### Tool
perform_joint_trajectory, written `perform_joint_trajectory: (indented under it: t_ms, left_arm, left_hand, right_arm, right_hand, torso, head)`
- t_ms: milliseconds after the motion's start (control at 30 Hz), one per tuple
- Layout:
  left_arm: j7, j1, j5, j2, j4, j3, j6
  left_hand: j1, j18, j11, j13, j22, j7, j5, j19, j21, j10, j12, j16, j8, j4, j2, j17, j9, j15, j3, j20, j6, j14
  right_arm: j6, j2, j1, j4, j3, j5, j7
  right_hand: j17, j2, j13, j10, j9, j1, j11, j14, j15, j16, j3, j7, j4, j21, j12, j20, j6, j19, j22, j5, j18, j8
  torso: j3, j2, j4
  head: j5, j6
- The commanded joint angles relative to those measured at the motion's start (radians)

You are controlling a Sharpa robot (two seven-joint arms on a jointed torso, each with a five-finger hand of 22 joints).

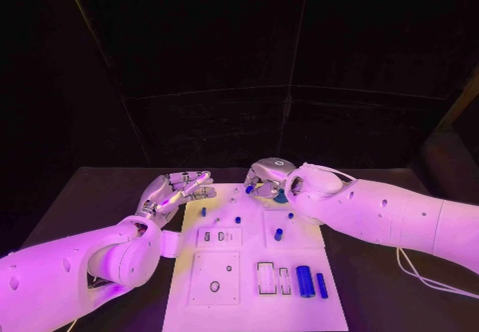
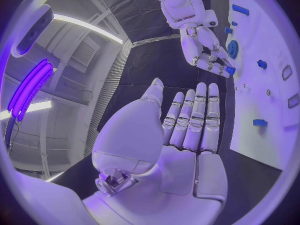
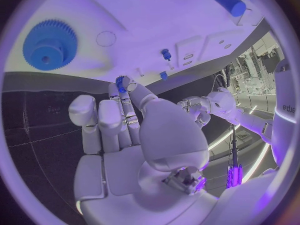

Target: Assemble the parts on the task board

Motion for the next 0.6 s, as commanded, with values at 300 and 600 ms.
perform_joint_trajectory:
  t_ms: [300, 600]
  left_arm:
    - [0.008, 0.003, -0.008, 0.009, -0.003, 0.001, 0.008]
    - [0.006, 0.007, -0.008, 0.009, -0.006, 0.001, 0.007]
  left_hand:
    - [-0.001, 0.013, 0.001, -0.001, -0.002, 0.01, -0.006, 0.007, -0.002, 0.001, -0.002, -0.005, -0.007, -0.002, 0.007, 0.0, -0.001, 0.002, -0.002, -0.001, 0.002, 0.008]
    - [-0.002, 0.013, 0.001, -0.001, -0.002, 0.01, -0.006, 0.008, -0.003, 0.001, -0.002, -0.005, -0.007, -0.003, 0.007, 0.0, -0.001, 0.002, -0.002, -0.001, 0.002, 0.009]
  right_arm:
    - [-0.002, 0.081, 0.002, -0.086, 0.001, 0.024, -0.012]
    - [0.024, 0.109, 0.002, -0.115, 0.001, 0.005, -0.022]
  right_hand:
    - [0.0, -0.009, -0.001, -0.012, -0.002, -0.014, 0.004, 0.005, -0.001, 0.01, 0.018, 0.004, 0.004, 0.007, 0.001, 0.004, -0.008, 0.002, 0.003, -0.014, -0.021, -0.003]
    - [0.0, -0.009, -0.001, -0.012, -0.002, -0.014, 0.004, 0.005, -0.001, 0.01, 0.018, 0.004, 0.004, 0.007, 0.001, 0.004, -0.008, 0.002, 0.003, -0.014, -0.021, -0.003]
  torso:
    - [-0.0005, 0.006, 0.0008]
    - [-0.0002, 0.006, 0.001]
  head:
    - [0.004, 0.001]
    - [0.007, -0.002]
